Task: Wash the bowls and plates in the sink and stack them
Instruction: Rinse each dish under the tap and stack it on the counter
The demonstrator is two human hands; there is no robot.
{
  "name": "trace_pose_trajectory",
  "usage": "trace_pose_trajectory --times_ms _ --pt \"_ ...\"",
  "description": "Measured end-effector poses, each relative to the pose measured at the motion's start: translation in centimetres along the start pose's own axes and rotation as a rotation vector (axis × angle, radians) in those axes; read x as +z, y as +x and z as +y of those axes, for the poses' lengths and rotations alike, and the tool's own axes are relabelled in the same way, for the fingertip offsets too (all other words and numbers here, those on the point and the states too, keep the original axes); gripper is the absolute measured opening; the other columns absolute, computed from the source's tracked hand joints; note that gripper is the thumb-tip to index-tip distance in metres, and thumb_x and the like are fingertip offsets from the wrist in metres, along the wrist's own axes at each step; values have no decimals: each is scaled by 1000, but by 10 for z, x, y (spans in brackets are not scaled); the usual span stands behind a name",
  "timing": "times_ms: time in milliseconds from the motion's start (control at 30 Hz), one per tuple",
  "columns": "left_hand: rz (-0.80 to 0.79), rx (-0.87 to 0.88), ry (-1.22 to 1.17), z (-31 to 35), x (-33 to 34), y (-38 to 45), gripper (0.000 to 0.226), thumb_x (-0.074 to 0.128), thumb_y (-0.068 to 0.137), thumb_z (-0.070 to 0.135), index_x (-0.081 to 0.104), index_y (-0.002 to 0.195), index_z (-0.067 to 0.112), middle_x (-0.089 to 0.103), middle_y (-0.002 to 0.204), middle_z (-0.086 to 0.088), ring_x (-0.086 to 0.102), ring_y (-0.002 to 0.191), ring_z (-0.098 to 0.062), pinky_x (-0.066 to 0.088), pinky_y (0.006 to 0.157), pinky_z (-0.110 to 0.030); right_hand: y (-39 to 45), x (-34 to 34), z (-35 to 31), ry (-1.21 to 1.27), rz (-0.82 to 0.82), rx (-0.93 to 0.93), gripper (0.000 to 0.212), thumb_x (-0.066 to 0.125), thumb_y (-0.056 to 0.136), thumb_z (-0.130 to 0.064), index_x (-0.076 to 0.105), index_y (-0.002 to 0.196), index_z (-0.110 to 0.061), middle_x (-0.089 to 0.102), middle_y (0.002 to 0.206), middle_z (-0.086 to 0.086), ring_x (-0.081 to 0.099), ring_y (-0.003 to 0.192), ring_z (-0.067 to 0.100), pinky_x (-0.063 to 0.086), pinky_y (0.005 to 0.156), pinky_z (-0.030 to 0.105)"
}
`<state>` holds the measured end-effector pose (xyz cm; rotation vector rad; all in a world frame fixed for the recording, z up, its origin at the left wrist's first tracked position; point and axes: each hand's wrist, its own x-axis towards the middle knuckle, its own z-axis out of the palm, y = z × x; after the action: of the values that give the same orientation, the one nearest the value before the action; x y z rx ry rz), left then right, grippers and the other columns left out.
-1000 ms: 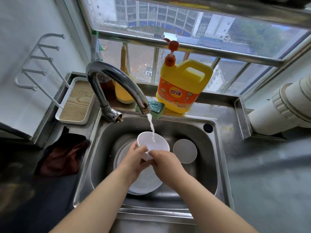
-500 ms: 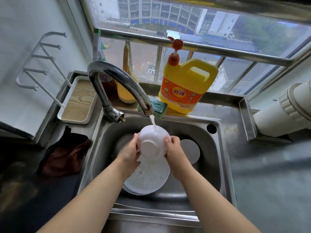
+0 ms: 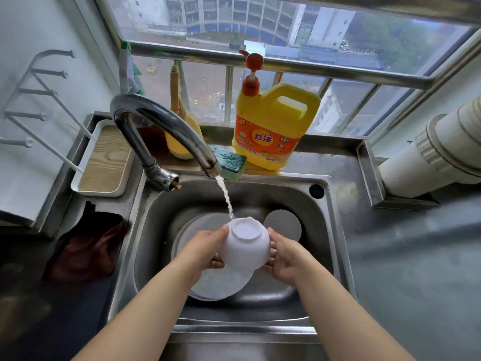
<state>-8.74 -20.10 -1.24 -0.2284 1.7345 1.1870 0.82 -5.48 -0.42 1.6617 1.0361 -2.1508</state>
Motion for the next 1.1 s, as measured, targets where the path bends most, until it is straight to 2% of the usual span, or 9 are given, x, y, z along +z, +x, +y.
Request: trace_pose_trajectory --times_ms 100,200,300,433,567,633,800,967,1100 --pt "6 -57 7 0 15 -4 40 50 95 46 63 104 9 53 73 -7 50 60 -19 48 56 -28 -8 -17 3 71 0 -20 31 46 100 -29 62 92 -4 64 59 7 63 54 20 54 49 30" --pt "17 78 25 -1 28 -3 37 54 94 44 67 98 10 58 78 -5 53 66 -19 49 61 -29 -13 -30 9 144 36 -67 32 43 101 -29 62 100 -2 69 80 12 66 69 24 52 48 29" --pt "-29 152 61 -5 41 -5 28 55 94 40 65 108 18 65 98 -6 60 82 -21 51 66 -29 -14 -38 19 213 77 -86 34 41 102 -31 62 104 -4 68 94 12 64 84 25 52 59 35" --pt "-165 -33 144 -11 52 -12 27 43 100 40 63 102 21 66 97 -10 64 79 -24 50 71 -30 -12 -52 28 234 127 -95 35 43 101 -26 59 115 2 66 107 14 61 97 26 52 75 38" --pt "-200 -23 155 -6 65 -13 28 40 101 37 60 101 18 68 97 -8 67 79 -24 48 71 -30 -20 -74 16 134 130 -298 31 42 102 -24 60 113 -1 66 109 14 60 102 26 49 89 42" --pt "-170 2 140 1 72 -10 22 42 102 33 57 96 18 66 92 -6 65 74 -23 47 66 -28 -34 -90 3 55 149 -504 24 46 100 -23 63 101 -7 67 100 12 61 92 23 49 86 42" --pt "-123 113 294 11 77 -1 14 45 101 20 56 96 14 63 88 -6 61 66 -19 44 64 -28 -64 -137 -32 -447 394 -951 14 61 92 -20 62 79 -16 60 65 -9 52 61 4 43 60 19" --pt "-68 242 466 6 76 1 12 45 99 12 56 104 10 62 88 -8 58 68 -15 43 54 -18 -36 -174 -32 -931 681 -963 12 69 83 -10 62 73 -8 60 71 3 57 74 25 44 65 31" --pt "-14 265 605 -4 64 7 12 48 95 13 60 98 12 66 91 -10 61 75 -20 48 70 -29 -15 -185 -21 -1097 742 -982 9 73 77 -5 66 71 -4 61 77 11 54 82 34 43 70 35"
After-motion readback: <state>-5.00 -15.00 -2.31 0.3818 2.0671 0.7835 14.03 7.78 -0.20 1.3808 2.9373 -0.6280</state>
